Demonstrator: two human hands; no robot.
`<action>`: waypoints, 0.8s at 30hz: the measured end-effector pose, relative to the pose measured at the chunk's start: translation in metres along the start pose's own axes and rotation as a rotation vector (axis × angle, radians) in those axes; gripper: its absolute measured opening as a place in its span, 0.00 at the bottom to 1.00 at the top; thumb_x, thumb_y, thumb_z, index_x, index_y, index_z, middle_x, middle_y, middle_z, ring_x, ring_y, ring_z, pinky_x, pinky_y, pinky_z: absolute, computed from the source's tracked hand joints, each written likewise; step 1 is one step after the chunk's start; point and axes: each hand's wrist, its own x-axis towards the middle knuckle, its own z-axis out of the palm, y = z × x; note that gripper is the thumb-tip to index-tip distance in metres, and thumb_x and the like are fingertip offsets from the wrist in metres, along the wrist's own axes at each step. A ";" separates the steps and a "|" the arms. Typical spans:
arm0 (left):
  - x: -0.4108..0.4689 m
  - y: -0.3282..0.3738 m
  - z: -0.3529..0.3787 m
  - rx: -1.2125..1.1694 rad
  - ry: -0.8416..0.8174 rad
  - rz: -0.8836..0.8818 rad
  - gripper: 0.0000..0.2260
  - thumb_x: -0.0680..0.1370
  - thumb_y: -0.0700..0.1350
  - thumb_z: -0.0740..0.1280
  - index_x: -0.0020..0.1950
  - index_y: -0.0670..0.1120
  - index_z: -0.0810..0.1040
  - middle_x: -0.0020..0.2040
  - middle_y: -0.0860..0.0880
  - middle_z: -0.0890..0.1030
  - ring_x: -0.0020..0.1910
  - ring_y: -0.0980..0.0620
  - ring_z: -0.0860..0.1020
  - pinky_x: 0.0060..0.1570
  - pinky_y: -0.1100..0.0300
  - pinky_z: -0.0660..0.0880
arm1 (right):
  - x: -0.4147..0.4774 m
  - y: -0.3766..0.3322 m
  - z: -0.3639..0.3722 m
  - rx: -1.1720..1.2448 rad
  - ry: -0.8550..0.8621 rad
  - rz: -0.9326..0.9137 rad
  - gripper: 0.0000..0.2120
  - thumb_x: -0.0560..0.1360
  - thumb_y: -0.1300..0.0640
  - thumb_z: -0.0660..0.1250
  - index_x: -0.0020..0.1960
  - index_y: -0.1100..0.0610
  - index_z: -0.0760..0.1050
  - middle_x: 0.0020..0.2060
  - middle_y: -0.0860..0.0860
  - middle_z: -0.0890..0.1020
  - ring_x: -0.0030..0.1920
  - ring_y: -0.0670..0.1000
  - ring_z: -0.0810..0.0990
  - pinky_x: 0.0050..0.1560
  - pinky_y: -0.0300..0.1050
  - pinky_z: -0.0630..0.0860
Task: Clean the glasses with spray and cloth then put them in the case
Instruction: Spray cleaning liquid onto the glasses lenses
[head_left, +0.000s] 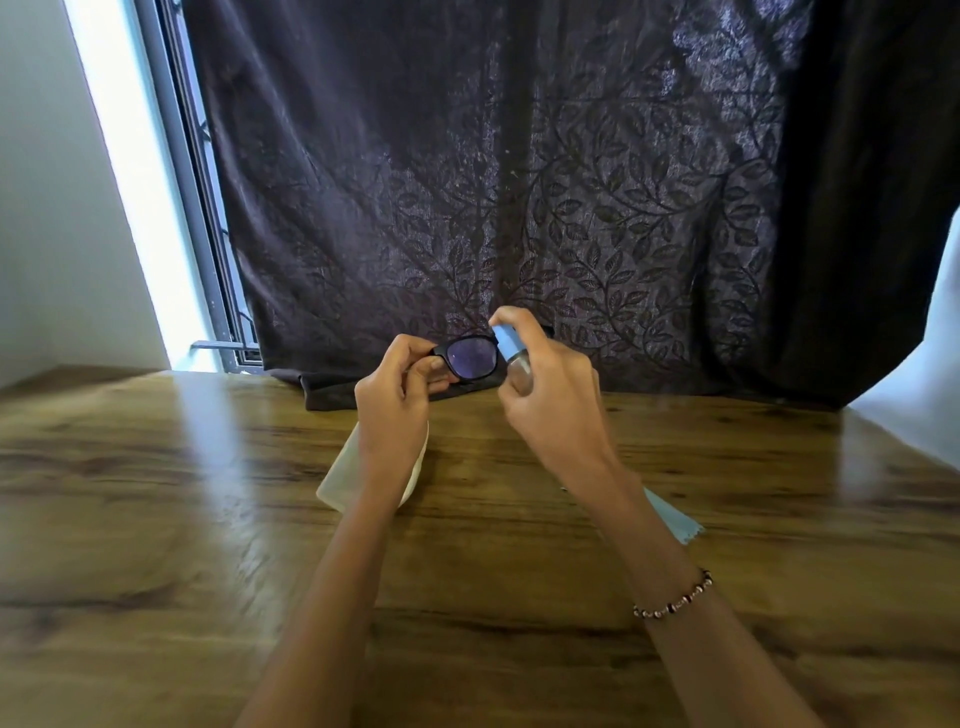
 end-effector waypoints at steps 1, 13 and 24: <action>0.000 0.000 0.000 -0.006 0.000 -0.005 0.05 0.80 0.32 0.60 0.50 0.36 0.76 0.39 0.53 0.80 0.40 0.64 0.82 0.39 0.73 0.75 | 0.000 0.000 0.001 0.005 -0.003 -0.002 0.30 0.70 0.66 0.67 0.65 0.43 0.64 0.35 0.50 0.75 0.35 0.51 0.76 0.40 0.52 0.77; 0.000 -0.002 0.000 -0.025 0.003 -0.011 0.05 0.80 0.33 0.61 0.50 0.37 0.76 0.40 0.50 0.81 0.41 0.62 0.82 0.41 0.71 0.77 | 0.001 0.008 -0.003 0.067 0.048 0.043 0.28 0.70 0.63 0.69 0.67 0.46 0.68 0.31 0.45 0.71 0.32 0.45 0.72 0.38 0.41 0.72; 0.000 0.000 0.000 -0.062 0.007 -0.024 0.08 0.80 0.31 0.59 0.49 0.42 0.75 0.39 0.52 0.80 0.40 0.63 0.82 0.41 0.72 0.77 | 0.002 0.036 -0.011 -0.015 0.060 0.134 0.27 0.70 0.68 0.66 0.65 0.48 0.69 0.30 0.47 0.70 0.31 0.47 0.71 0.36 0.47 0.75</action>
